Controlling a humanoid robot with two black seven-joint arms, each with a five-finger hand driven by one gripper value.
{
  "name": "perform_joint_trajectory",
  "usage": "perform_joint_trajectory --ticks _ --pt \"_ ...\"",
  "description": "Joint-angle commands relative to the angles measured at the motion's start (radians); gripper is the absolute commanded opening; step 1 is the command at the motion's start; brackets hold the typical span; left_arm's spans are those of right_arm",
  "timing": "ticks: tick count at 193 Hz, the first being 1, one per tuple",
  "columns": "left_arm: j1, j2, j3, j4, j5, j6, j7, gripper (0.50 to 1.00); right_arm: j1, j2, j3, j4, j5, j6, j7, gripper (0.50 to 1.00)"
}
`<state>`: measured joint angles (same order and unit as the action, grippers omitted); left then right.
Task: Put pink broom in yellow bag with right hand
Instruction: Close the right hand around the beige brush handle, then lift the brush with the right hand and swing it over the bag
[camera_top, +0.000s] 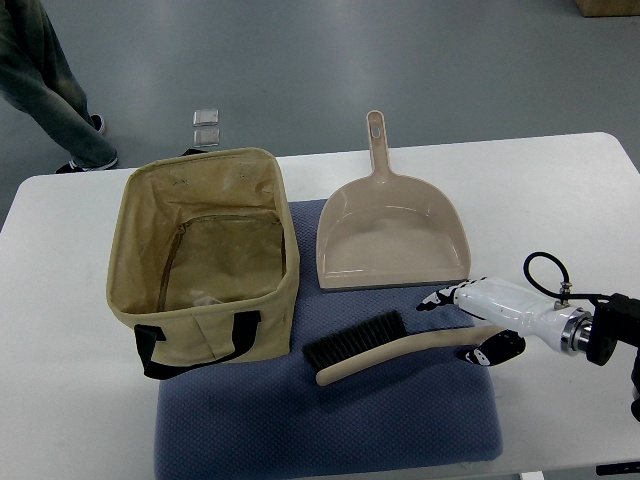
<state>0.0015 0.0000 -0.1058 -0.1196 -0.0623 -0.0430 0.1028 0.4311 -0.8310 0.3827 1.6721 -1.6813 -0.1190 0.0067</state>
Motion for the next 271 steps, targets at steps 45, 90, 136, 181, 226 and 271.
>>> perform_joint_trajectory --ticks 45,90,136,181,226,271 --pt "0.0 0.0 0.0 0.0 0.001 0.0 0.0 1.0 -0.014 0.029 -0.015 -0.02 -0.041 -0.002 -0.042 0.68" --pt "0.0 0.0 0.0 0.0 -0.001 0.0 0.0 1.0 -0.014 0.038 -0.013 -0.037 -0.057 -0.002 -0.056 0.5" --pt "0.0 0.0 0.0 0.0 0.001 0.0 0.0 1.0 -0.002 0.026 0.005 -0.043 -0.055 -0.054 -0.07 0.5" --pt "0.0 0.0 0.0 0.0 0.001 0.0 0.0 1.0 0.029 0.012 0.107 -0.049 -0.04 -0.097 -0.063 0.5" --pt "0.0 0.0 0.0 0.0 -0.001 0.0 0.0 1.0 0.112 -0.028 0.182 -0.055 -0.021 -0.097 -0.057 0.5" --pt "0.0 0.0 0.0 0.0 0.001 0.0 0.0 1.0 0.274 -0.033 0.194 -0.098 0.008 -0.083 -0.059 0.5"
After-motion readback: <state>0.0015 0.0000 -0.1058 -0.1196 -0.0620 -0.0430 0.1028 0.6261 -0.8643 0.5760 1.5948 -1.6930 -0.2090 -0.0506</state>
